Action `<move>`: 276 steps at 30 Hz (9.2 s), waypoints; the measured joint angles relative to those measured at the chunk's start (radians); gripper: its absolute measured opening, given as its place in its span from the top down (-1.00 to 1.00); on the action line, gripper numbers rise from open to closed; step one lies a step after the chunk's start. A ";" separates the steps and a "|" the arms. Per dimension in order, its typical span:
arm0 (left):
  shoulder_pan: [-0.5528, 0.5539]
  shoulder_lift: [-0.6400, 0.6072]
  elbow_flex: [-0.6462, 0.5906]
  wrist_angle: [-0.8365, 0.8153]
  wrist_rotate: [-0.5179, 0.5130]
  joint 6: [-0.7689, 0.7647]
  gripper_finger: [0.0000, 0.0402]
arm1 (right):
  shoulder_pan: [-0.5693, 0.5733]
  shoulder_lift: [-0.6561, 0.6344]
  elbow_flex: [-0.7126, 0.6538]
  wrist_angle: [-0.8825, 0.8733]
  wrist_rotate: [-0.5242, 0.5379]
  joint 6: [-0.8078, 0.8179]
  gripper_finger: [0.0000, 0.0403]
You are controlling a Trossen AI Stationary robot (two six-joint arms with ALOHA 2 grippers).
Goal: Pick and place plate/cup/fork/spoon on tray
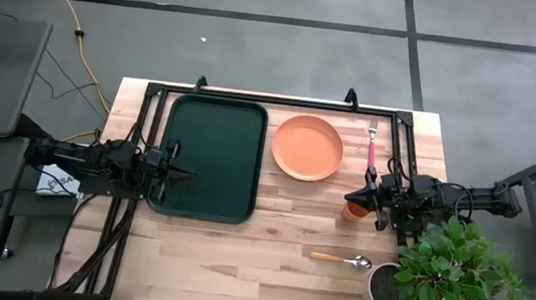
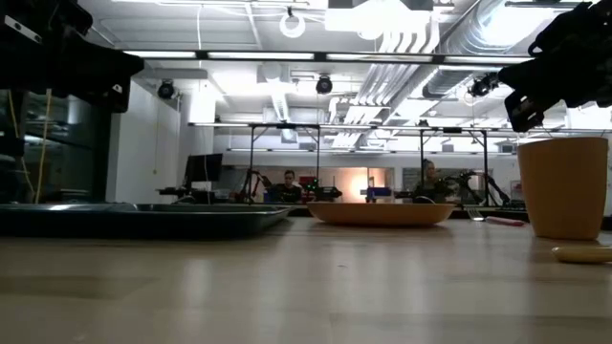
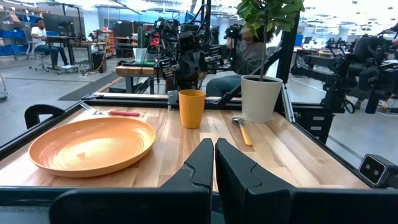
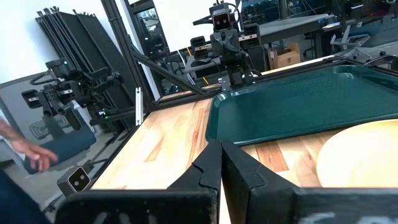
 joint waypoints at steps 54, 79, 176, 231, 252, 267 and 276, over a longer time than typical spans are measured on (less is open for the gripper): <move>0.000 0.000 0.000 0.000 0.000 0.000 0.98 | 0.000 0.000 0.000 0.000 0.000 0.000 1.00; 0.000 0.000 0.000 0.000 0.000 0.000 0.98 | 0.000 0.000 0.000 0.000 0.000 0.000 1.00; 0.000 0.000 0.000 0.000 0.000 0.000 0.98 | -0.190 0.772 0.497 -0.089 0.738 0.823 0.45; 0.000 0.000 0.000 0.000 0.000 0.000 0.98 | -0.620 1.176 0.716 -0.172 0.384 0.588 0.98; 0.000 0.000 0.000 0.000 0.000 0.000 0.98 | -0.357 1.781 1.248 -0.206 0.273 0.461 1.00; 0.000 0.000 0.000 0.000 0.000 0.000 0.98 | -0.384 2.301 1.811 -0.313 0.019 0.571 1.00; 0.000 0.000 0.000 0.000 0.000 0.000 0.98 | -0.367 2.389 1.889 -0.345 0.076 0.667 1.00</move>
